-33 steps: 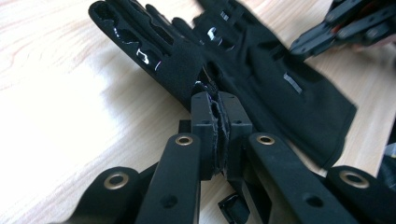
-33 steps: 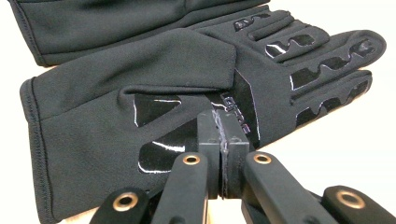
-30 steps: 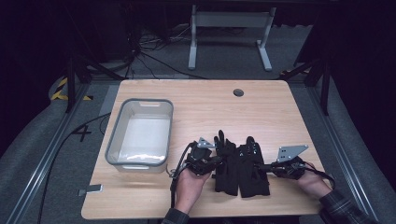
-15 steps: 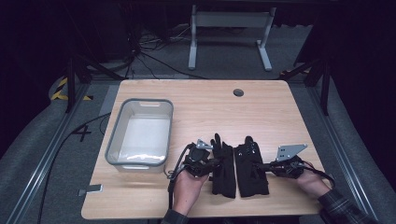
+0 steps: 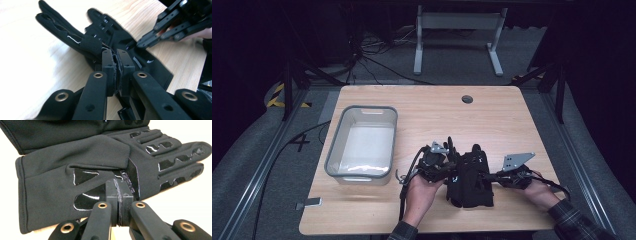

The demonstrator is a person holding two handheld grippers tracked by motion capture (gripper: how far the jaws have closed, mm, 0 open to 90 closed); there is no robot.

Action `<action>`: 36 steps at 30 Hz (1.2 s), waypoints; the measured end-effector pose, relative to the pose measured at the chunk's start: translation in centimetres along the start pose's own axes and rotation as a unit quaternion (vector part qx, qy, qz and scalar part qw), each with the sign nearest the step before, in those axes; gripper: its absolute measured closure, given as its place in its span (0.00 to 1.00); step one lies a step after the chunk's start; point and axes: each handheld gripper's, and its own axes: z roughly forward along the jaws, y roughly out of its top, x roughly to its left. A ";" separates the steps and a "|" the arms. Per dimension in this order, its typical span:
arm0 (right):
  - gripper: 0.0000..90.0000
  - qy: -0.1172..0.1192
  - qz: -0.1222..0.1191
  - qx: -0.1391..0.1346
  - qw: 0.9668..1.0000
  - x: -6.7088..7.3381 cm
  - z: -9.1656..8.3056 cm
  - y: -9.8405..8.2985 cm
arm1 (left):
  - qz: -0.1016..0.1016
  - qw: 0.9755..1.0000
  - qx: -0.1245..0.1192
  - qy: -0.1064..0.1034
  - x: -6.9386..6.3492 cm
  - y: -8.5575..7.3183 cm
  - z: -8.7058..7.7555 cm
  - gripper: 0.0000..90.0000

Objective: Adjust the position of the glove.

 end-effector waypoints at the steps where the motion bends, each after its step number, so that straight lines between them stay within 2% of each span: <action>1: 1.00 0.002 0.000 -0.002 1.000 0.0 0.2 0.1 | 0.004 1.000 -0.001 -0.001 -0.1 0.2 0.1 0.96; 7: 1.00 0.002 -0.011 0.001 1.000 -0.2 1.1 1.1 | 0.023 1.000 -0.001 -0.008 -0.7 1.4 1.2 0.96; 10: 1.00 0.009 -0.008 -0.004 1.000 -0.3 1.4 1.3 | 0.029 0.999 0.002 -0.013 -0.9 1.9 2.0 0.96; 13: 1.00 0.013 -0.005 -0.006 1.000 -0.4 1.5 1.3 | 0.031 0.999 0.004 -0.016 -1.1 2.0 2.7 0.96; 15: 1.00 0.013 -0.006 -0.007 1.000 -0.4 1.5 1.3 | 0.035 0.999 0.013 -0.024 -1.4 2.1 4.0 0.96; 21: 1.00 0.014 -0.005 -0.007 1.000 -0.4 1.5 1.3 | 0.042 0.999 0.013 -0.033 -2.0 2.2 5.2 0.94; 24: 1.00 0.014 -0.002 -0.013 1.000 -0.6 0.7 1.3 | 0.048 0.998 0.004 -0.036 -2.1 2.3 5.0 0.90; 26: 1.00 0.007 0.003 -0.025 1.000 -0.7 0.0 1.3 | 0.050 0.998 -0.015 -0.045 -2.2 2.4 4.3 0.86; 30: 1.00 -0.007 0.009 -0.034 0.999 -1.2 -1.0 1.1 | 0.054 0.997 -0.029 -0.048 -2.1 2.4 3.6 0.83; 31: 1.00 -0.009 0.010 -0.035 0.999 -1.3 -1.2 1.0 | 0.056 0.997 -0.029 -0.046 -2.0 2.3 3.3 0.84; 32: 1.00 -0.016 0.014 -0.040 0.999 -1.5 -1.7 0.9 | 0.057 0.997 -0.029 -0.044 -2.0 2.2 3.1 0.91; 33: 1.00 -0.016 0.014 -0.040 0.999 -1.5 -1.7 0.9 | 0.060 0.997 -0.027 -0.039 -1.8 2.1 2.8 0.91; 36: 1.00 -0.013 0.020 -0.053 0.998 -1.7 -2.2 1.1 | 0.056 0.998 -0.015 -0.027 -1.2 1.5 2.5 0.99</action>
